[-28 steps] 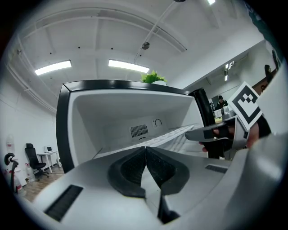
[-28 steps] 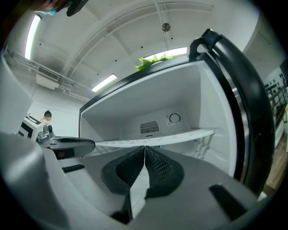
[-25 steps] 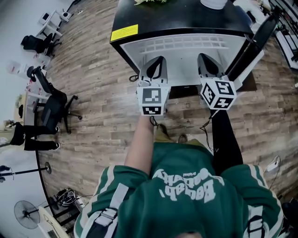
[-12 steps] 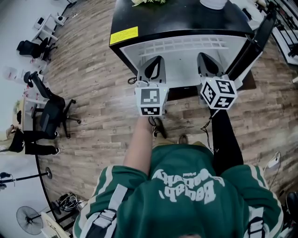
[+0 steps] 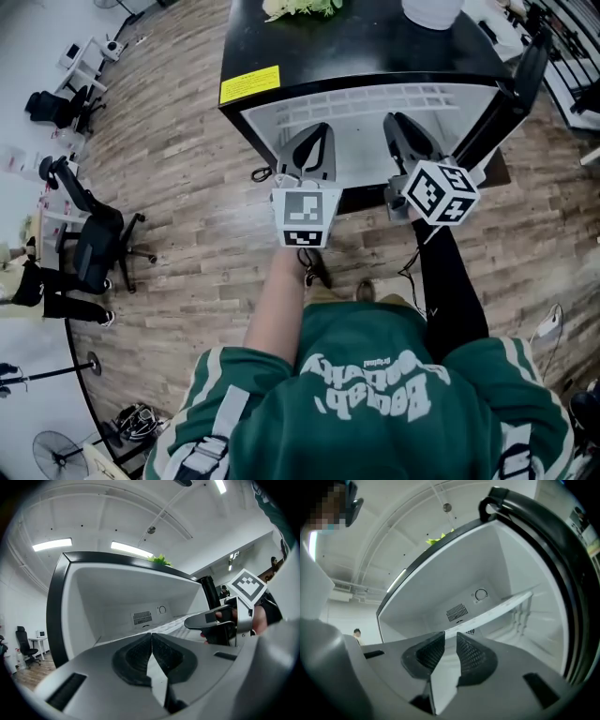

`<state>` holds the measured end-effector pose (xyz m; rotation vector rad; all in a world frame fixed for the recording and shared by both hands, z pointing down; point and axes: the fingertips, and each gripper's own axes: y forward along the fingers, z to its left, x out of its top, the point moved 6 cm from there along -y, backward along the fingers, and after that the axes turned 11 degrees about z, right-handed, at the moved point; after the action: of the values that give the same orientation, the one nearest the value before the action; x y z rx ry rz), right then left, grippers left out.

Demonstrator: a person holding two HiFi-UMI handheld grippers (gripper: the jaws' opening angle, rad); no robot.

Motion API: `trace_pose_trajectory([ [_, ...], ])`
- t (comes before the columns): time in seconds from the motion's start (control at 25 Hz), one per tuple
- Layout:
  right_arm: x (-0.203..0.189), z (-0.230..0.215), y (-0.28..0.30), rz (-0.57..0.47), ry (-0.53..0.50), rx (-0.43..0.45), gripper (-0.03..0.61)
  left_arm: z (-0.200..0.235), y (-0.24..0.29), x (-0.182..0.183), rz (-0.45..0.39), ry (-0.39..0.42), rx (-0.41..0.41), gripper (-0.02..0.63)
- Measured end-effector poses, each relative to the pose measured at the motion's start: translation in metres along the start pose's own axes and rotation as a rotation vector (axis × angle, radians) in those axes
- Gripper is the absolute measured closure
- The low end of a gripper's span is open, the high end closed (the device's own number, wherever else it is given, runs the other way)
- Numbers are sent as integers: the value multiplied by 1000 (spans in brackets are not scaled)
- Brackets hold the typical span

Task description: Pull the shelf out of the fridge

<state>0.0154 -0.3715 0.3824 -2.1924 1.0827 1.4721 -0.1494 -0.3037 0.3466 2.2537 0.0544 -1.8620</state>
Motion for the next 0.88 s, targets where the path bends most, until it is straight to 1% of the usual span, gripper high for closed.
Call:
trace_pose_trajectory([
  [0.12,-1,-4,0,-29,162,48,485,-4,1,-2,-2,6,-17,597],
  [0.28,1,-6,2,-64,331,72,486,-5,3,-2,1,9,-29,597],
  [0.48,-4,-11,4,-114,504,139,485,-3,1,-1,0,14,-28,597],
  [0.64,-6,-13,7,-188,644,236,457,1,0,-3,3,3,-22,597],
  [0.76,-4,-13,9,-228,704,273,462,1,-2,-4,5,3,-22,597],
  [0.88,-2,-13,12,-233,721,271,469,0,-1,-4,4,4,-23,597],
])
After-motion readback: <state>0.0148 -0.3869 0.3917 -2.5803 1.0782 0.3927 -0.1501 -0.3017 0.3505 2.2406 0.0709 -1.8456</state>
